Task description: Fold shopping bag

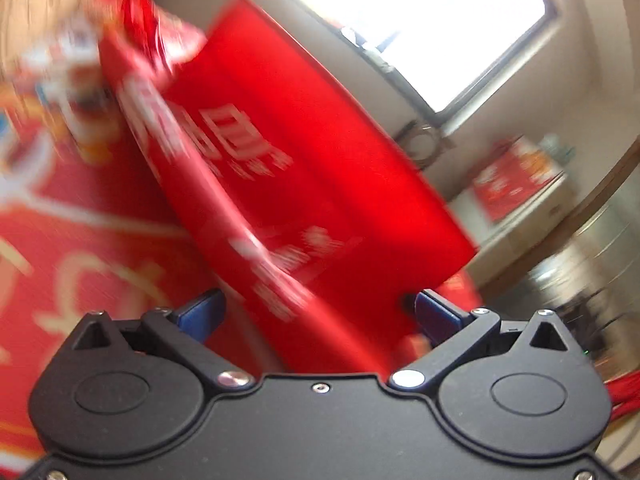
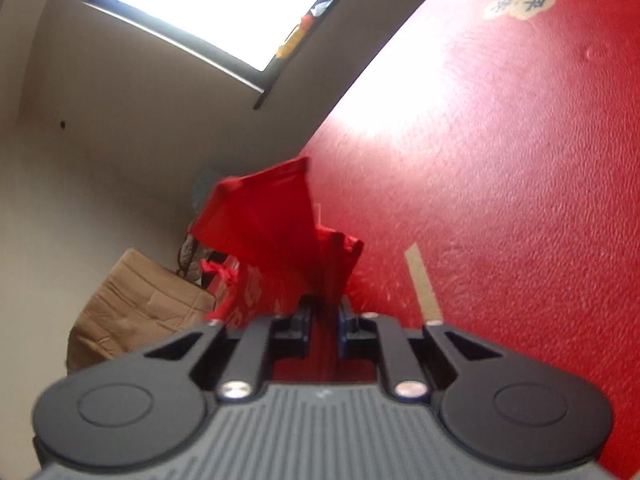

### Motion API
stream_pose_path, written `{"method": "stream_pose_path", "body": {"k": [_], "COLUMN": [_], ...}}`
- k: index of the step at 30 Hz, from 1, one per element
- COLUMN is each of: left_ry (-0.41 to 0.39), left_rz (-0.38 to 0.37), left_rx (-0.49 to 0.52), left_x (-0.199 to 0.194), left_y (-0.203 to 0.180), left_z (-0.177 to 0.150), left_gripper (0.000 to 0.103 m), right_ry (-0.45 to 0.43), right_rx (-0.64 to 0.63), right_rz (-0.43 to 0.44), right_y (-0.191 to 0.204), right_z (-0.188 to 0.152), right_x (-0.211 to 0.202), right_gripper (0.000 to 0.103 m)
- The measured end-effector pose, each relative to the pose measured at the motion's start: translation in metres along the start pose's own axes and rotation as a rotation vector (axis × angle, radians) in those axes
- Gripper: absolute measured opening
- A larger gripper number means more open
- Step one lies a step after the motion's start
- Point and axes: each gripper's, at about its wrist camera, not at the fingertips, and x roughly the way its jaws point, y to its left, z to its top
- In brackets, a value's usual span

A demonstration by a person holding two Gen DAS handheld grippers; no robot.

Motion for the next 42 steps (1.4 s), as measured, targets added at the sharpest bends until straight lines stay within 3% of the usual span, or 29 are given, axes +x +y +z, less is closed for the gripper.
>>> {"method": "stream_pose_path", "body": {"k": [2, 4, 7, 12, 18, 23, 32, 42], "left_ry": [0.002, 0.009, -0.005, -0.027, -0.018, -0.067, 0.009, 0.000], "left_rz": [0.065, 0.111, 0.186, 0.316, 0.463, 0.629, 0.559, 0.530], "left_rx": [0.079, 0.125, 0.180, 0.315, 0.368, 0.408, 0.232, 0.254], "left_x": [-0.003, -0.007, -0.011, -0.017, -0.004, 0.005, 0.007, 0.004], "left_y": [-0.002, -0.003, -0.009, -0.021, -0.037, -0.050, -0.022, -0.016], "left_z": [0.002, 0.002, 0.002, -0.007, -0.016, -0.025, -0.025, -0.027], "left_gripper": [0.102, 0.102, 0.102, 0.102, 0.103, 0.103, 0.103, 0.103], "right_ry": [-0.064, -0.133, -0.255, -0.357, -0.307, -0.287, -0.244, -0.233], "right_rx": [-0.024, -0.045, -0.057, -0.041, -0.110, -0.125, -0.116, -0.087], "right_rz": [-0.022, -0.038, -0.015, 0.120, 0.163, 0.152, 0.146, 0.120], "right_y": [0.000, 0.000, -0.003, -0.026, -0.002, 0.002, 0.007, 0.004], "right_z": [0.002, 0.000, 0.000, -0.003, 0.002, -0.004, -0.003, -0.005], "right_x": [-0.005, -0.014, -0.027, -0.050, -0.043, -0.048, -0.043, -0.040], "right_gripper": [0.035, 0.059, 0.085, 0.087, 0.101, 0.102, 0.102, 0.102]}}
